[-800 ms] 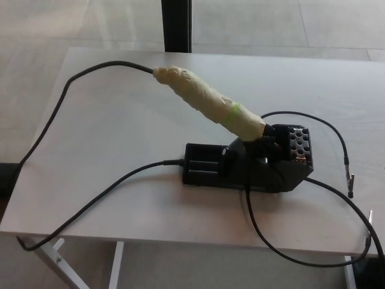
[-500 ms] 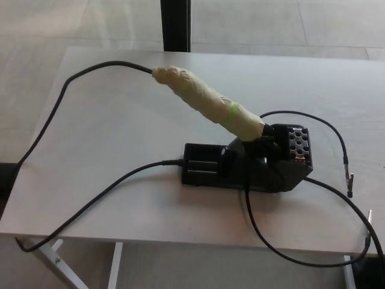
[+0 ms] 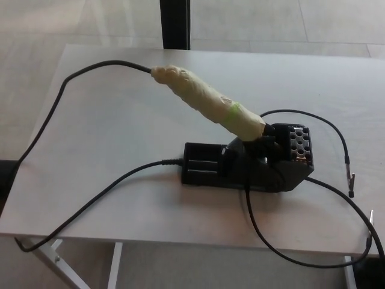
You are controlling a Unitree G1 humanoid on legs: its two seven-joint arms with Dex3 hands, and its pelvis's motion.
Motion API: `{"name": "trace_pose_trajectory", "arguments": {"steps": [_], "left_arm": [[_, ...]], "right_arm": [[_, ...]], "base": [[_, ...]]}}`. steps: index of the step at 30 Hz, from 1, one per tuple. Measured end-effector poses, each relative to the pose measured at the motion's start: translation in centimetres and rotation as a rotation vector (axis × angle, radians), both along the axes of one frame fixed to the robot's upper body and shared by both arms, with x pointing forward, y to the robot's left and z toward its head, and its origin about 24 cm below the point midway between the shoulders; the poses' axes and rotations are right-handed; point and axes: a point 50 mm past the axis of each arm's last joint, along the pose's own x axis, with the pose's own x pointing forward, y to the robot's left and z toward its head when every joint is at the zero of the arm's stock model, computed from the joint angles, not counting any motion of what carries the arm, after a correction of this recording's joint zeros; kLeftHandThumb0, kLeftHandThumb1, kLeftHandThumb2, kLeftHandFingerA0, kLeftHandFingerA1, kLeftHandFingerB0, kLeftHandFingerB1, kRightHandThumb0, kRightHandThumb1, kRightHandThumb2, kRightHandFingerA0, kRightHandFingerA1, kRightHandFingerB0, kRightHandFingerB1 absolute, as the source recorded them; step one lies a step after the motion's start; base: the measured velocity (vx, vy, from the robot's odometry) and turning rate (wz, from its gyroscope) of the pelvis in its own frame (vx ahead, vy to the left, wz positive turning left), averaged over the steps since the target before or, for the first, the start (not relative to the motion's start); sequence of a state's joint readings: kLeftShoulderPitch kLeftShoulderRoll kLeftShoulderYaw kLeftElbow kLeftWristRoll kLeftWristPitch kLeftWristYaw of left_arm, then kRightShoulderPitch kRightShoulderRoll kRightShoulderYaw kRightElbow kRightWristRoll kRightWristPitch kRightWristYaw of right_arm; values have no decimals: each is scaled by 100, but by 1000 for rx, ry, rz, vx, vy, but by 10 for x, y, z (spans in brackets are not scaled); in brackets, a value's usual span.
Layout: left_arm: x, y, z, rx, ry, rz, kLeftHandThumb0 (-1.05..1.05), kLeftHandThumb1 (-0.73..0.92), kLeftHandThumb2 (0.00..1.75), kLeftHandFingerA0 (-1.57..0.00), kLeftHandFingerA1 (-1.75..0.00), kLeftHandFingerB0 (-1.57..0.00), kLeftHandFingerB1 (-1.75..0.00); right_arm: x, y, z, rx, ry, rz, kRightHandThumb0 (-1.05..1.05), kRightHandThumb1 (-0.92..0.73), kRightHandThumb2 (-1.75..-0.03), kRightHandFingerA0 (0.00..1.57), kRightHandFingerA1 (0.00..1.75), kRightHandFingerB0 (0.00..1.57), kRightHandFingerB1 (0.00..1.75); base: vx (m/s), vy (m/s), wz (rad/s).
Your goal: Use the left hand of the robot to grab the soldering gun kept on the middle of the table and pull it out of its base and keep it on the left side of the base
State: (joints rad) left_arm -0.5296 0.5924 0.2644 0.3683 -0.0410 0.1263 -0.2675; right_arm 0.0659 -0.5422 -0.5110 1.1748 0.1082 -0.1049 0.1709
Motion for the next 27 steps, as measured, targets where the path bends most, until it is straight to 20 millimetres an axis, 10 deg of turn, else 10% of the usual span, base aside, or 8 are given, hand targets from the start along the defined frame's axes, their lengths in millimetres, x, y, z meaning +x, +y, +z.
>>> {"name": "trace_pose_trajectory", "arguments": {"steps": [2,5,11,13,14,21,24,27], "left_arm": [[12,-26,20,55,-41,-92,-50,67,60,-56,-64,-52,-48],[23,-61,37,133,-73,-210,-52,66,60,-59,-59,-50,-47],[36,-132,35,246,-49,-444,-51,65,59,-57,-67,-55,-53],[36,-157,27,278,-27,-531,-50,64,59,-60,-66,-56,-52],[36,-168,24,290,-19,-565,-51,65,60,-58,-67,-54,-52],[21,-251,-4,443,43,-856,-52,68,61,-60,-65,-53,-49],[14,-271,-11,526,49,-917,-46,66,59,-67,-68,-57,-49],[11,-279,-18,603,59,-929,-47,67,60,-71,-64,-59,-52]], "right_arm": [[0,0,0,1,0,3,-71,-25,-114,118,137,1,79],[1,1,0,1,3,7,-105,-58,-98,75,151,0,146],[0,1,-1,4,10,13,-105,-49,-128,93,131,5,93],[0,1,-1,5,13,18,-105,-57,-101,77,147,0,150],[0,1,-1,6,14,20,-105,-49,-129,95,132,6,95],[-1,-1,1,3,22,34,-105,-56,-101,91,136,0,152],[-3,-5,4,-6,30,35,-104,-46,-127,97,126,5,91],[-4,-7,7,-11,33,37,-105,-51,-104,103,131,0,159]], "base": [[0,0,0],[0,0,0],[0,0,0],[0,0,0],[0,0,0],[0,0,0],[0,0,0],[0,0,7]]}}
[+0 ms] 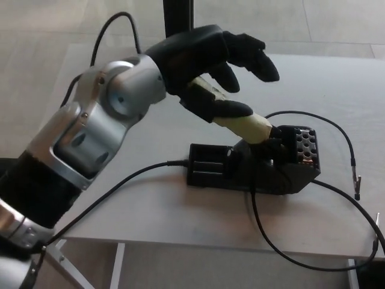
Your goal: Use the left hand of the robot to grab the soldering gun kept on the middle of the table and pull it out of its base and keep it on the left side of the base
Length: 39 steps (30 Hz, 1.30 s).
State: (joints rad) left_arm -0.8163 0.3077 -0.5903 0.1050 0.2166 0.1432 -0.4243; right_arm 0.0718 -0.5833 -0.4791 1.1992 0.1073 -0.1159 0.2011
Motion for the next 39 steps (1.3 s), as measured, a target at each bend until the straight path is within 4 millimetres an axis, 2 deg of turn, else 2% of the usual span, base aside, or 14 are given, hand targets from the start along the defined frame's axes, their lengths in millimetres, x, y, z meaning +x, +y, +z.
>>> {"name": "trace_pose_trajectory", "arguments": {"steps": [4,6,13,14,15,18,19,22,25,28,29,35,36,39], "left_arm": [[-3,-11,-5,106,-50,-27,-52,71,61,-70,-66,-57,-50],[-3,-14,-4,154,-78,-35,-56,73,62,-72,-68,-57,-50],[-2,-11,-5,347,-191,-61,-62,56,98,-55,-69,-46,-59],[-2,-9,-5,377,-207,-63,-62,74,62,-59,-62,-53,-47],[-2,-8,-6,400,-219,-68,-62,74,62,-63,-65,-57,-50],[-3,-6,-6,462,-262,-88,-62,75,62,-64,-68,-57,-50],[-3,-6,-6,480,-275,-94,-61,73,61,-68,-74,-60,-56],[-4,-5,-7,512,-312,-107,-61,72,62,-69,-79,-60,-61],[-5,-6,-8,539,-357,-123,-60,72,61,-67,-80,-61,-65],[-5,-5,-9,560,-397,-139,-57,70,61,-70,-84,-60,-68],[-5,-5,-11,561,-406,-142,-55,68,60,-74,-86,-60,-68],[-6,-3,-18,507,-438,-151,-29,67,68,-101,-167,-52,-62],[-6,-3,-21,492,-443,-152,-21,58,65,-96,-170,-54,-56],[-7,-1,-25,458,-470,-152,-30,58,65,-91,-165,-80,-84]], "right_arm": [[1,-3,3,-4,-8,9,-105,-58,-95,94,137,0,154],[2,-3,4,-4,-12,14,-105,-47,-129,96,123,10,96],[7,-3,5,0,-25,24,-105,-61,-91,91,134,0,151],[7,-2,5,1,-27,25,-105,-61,-91,93,134,0,152],[8,-2,5,1,-28,25,-105,-41,-118,104,124,21,105],[9,-2,5,2,-32,27,-105,-46,-128,95,119,14,99],[10,-2,6,2,-32,28,-105,-60,-90,97,132,0,152],[10,-2,5,2,-31,30,-105,-47,-128,96,119,12,97],[10,-2,5,3,-31,32,-105,-58,-94,105,131,0,163],[11,-2,6,2,-33,33,-103,-43,-125,113,127,18,100],[11,-2,6,1,-34,33,-105,-57,-98,103,133,1,161],[11,-4,7,-2,-43,28,-98,-55,-106,110,127,4,160],[11,-4,8,-2,-49,24,-102,-44,-123,113,121,31,110],[12,-4,9,-5,-57,18,-98,-55,-109,117,122,11,160]], "base": [[0,0,6],[0,0,0],[0,0,0],[0,0,0],[0,0,0],[0,0,0],[0,0,0],[0,0,0],[0,0,0],[0,0,0],[0,0,0],[0,0,0],[0,0,0],[0,0,0]]}}
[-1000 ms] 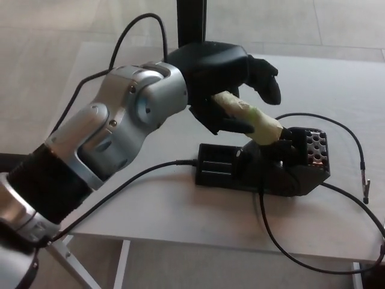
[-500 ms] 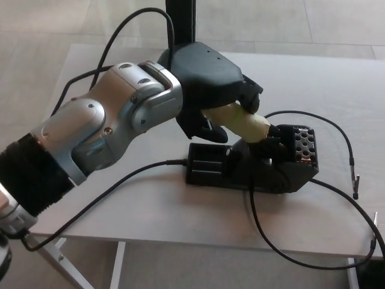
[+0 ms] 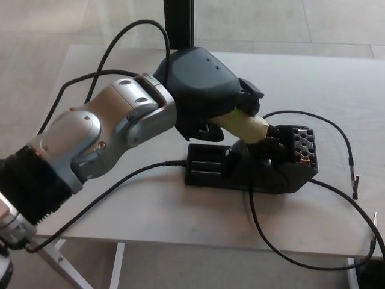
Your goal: Use the left hand of the robot to grab the soldering gun kept on the middle of the table and pull it out of its base and keep it on the left side of the base
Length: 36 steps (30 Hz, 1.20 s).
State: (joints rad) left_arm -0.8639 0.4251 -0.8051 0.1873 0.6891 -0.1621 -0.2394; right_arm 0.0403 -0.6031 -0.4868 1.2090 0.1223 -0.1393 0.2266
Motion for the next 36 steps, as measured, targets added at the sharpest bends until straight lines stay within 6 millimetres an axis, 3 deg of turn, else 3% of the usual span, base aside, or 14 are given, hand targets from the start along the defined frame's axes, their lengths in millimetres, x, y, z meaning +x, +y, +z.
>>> {"name": "trace_pose_trajectory", "arguments": {"steps": [1,2,4,5,11,12,15,16,23,28,29,33,35,36], "left_arm": [[0,1,0,-13,-13,-2,-30,58,65,-89,-162,-82,-89],[1,1,0,-23,-26,-5,-28,54,66,-91,-160,-85,-88],[1,1,-1,-42,-49,-8,-29,56,64,-91,-165,-85,-91],[1,2,-1,-50,-60,-9,-24,58,66,-93,-168,-85,-96],[1,4,-4,-99,-111,-14,-25,58,70,-90,-170,-87,-113],[2,4,-5,-108,-120,-13,-20,62,78,-97,-164,-82,-114],[2,5,-7,-128,-141,-14,-22,64,76,-94,-162,-83,-115],[2,6,-8,-133,-147,-16,-25,62,72,-91,-147,-84,-107],[3,11,-13,-164,-202,-40,-26,57,75,-91,-165,-81,-129],[2,20,-13,-160,-252,-75,-34,49,64,-102,-144,-93,-90],[2,22,-13,-157,-263,-86,-29,48,71,-100,-151,-91,-115],[1,32,-12,-152,-295,-125,-24,47,71,-97,-149,-91,-108],[2,42,-9,-152,-312,-127,-22,42,72,-99,-120,-96,-107],[2,47,-8,-151,-320,-124,-20,42,75,-98,-130,-94,-114]], "right_arm": [[0,0,0,0,-1,0,-97,-56,-113,120,122,28,149],[1,0,0,-1,-1,1,-97,-54,-133,125,123,35,107],[1,0,0,-1,-2,1,-93,-52,-131,120,117,43,110],[1,0,0,-1,-2,1,-100,-57,-115,130,118,27,159],[2,0,0,-1,-4,1,-99,-53,-121,128,120,30,158],[2,0,0,-1,-5,2,-94,-55,-135,131,122,51,117],[3,0,1,-1,-7,2,-94,-56,-135,130,121,53,117],[3,0,1,-1,-7,2,-95,-53,-118,130,115,33,157],[6,0,1,-5,-15,1,-98,-47,-118,137,110,53,153],[7,0,3,-16,-25,-5,-95,-49,-130,138,120,68,127],[7,-1,3,-19,-27,-7,-94,-47,-121,135,112,52,151],[7,-1,3,-24,-32,-11,-94,-47,-123,138,112,56,151],[7,-1,3,-27,-33,-16,-93,-45,-124,139,109,61,151],[7,-1,4,-28,-34,-17,-92,-45,-127,137,112,68,128]], "base": [[0,0,0],[0,0,0],[0,0,0],[0,0,0],[0,0,0],[0,0,0],[0,0,0],[0,0,0],[0,0,0],[0,0,0],[0,0,0],[0,0,0],[0,0,0],[0,0,0]]}}
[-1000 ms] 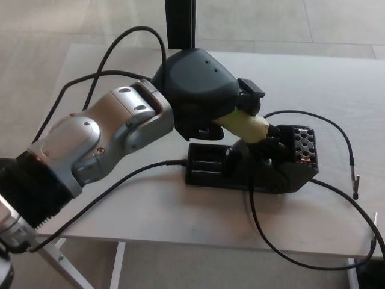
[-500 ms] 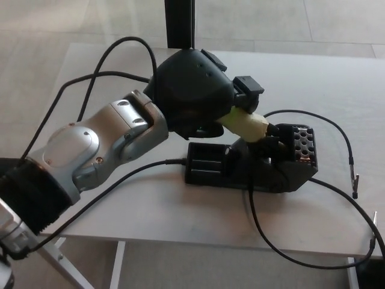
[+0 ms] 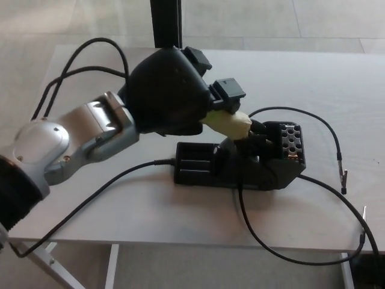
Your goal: Use the left hand of the robot to grab the soldering gun kept on the middle of the table and pull it out of its base and keep it on the left side of the base
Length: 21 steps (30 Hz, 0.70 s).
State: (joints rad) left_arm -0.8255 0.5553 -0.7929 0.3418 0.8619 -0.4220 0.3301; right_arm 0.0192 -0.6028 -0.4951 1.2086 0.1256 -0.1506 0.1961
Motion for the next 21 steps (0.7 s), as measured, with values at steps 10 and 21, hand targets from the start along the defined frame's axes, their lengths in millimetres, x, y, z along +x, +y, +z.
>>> {"name": "trace_pose_trajectory", "arguments": {"steps": [10,21], "left_arm": [[0,78,19,52,-84,94,-10,44,97,-91,-153,-83,-123],[-28,130,-5,34,9,209,-5,44,98,-89,-152,-82,-131]], "right_arm": [[5,-1,3,-14,-30,-14,-94,-49,-130,137,116,68,126],[6,-4,6,-33,-56,-35,-95,-45,-123,139,110,64,151]], "base": [[0,0,0],[0,0,0]]}}
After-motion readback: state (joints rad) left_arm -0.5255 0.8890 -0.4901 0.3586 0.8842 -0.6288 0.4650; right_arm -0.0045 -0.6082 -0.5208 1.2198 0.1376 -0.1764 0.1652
